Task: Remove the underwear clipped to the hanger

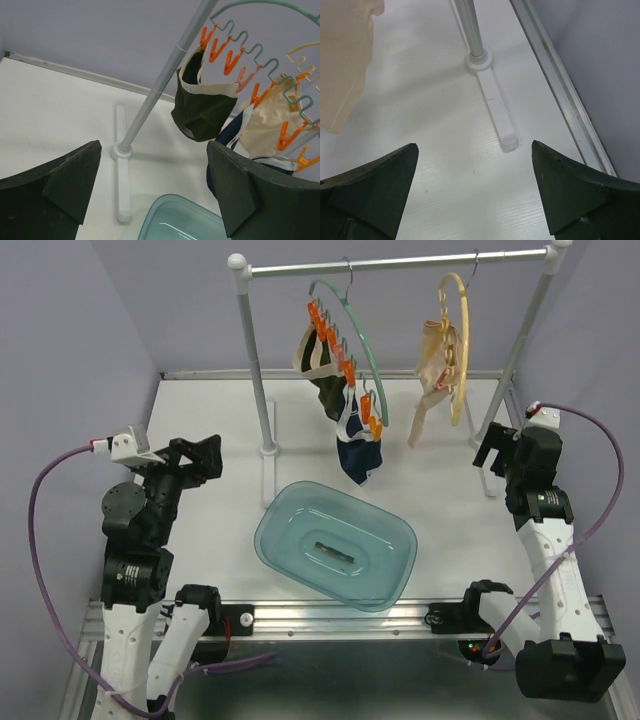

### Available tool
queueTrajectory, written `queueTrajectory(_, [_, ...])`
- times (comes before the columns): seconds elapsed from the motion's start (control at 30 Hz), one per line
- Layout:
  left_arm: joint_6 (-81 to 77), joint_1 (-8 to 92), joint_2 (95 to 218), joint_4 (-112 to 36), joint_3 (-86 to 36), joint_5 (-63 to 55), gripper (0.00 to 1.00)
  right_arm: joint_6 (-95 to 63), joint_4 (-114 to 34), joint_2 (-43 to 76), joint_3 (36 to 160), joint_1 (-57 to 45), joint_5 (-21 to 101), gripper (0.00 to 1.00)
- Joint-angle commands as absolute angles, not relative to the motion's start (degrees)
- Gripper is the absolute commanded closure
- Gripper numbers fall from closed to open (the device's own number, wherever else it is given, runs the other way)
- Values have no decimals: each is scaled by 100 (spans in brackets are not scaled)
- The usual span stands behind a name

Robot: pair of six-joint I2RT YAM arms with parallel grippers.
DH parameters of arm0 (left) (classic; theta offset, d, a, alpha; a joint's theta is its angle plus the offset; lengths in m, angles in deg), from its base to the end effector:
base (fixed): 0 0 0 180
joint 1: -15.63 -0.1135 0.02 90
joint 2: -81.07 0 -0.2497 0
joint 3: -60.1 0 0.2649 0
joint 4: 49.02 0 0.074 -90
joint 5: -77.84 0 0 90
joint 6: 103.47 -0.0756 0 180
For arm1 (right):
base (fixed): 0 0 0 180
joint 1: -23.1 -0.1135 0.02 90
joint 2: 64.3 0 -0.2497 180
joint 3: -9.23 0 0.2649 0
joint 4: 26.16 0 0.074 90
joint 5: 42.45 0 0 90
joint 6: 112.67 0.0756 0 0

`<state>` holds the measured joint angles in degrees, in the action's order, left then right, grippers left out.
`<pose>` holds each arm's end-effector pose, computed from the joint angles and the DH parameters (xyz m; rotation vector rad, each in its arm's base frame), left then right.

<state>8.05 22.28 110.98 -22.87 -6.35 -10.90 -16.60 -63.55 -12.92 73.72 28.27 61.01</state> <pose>0.1622 -0.0206 0.4227 -0.1631 1.3930 -0.4245 0.2540 -0.0406 0.3080 0.3447 1.9590 -0.2240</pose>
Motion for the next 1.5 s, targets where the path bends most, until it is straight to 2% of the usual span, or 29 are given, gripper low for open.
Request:
queueTrajectory(0.0, [1130, 2204, 11437, -2748, -906, -58, 1, -2009, -6342, -1455, 7620, 2829, 5489, 0])
queueTrajectory(0.07, [1262, 2204, 11665, -3019, -915, 320, 1, -2438, -6342, -1664, 7550, 2829, 4856, 0])
queueTrajectory(0.2, [1605, 2204, 12122, -3513, -985, 1339, 1, -3819, -6351, -2331, 7190, 2829, 2154, 0])
queueTrajectory(0.33, [1676, 2248, 12509, -3882, -1196, 1798, 1, -4937, -6351, -3053, 6672, 2829, 927, 0])
queueTrajectory(0.5, [1554, 2625, 13018, -4417, -1363, 1931, 3, -4947, -6421, -3117, 6425, 2829, 607, 0])
queueTrajectory(0.73, [754, 4197, 14056, -4989, -1812, 1641, 5, -4983, -6509, -2581, 6583, 2829, -157, 0])
queueTrajectory(1.1, [-696, 4604, 15058, -5982, -1663, 2642, 9, -5185, -6509, -2431, 6504, 2829, -501, 0])
queueTrajectory(1.47, [-688, 4683, 15471, -6546, -1478, 3653, 12, -5246, -6501, -2439, 6477, 2829, -518, 0])
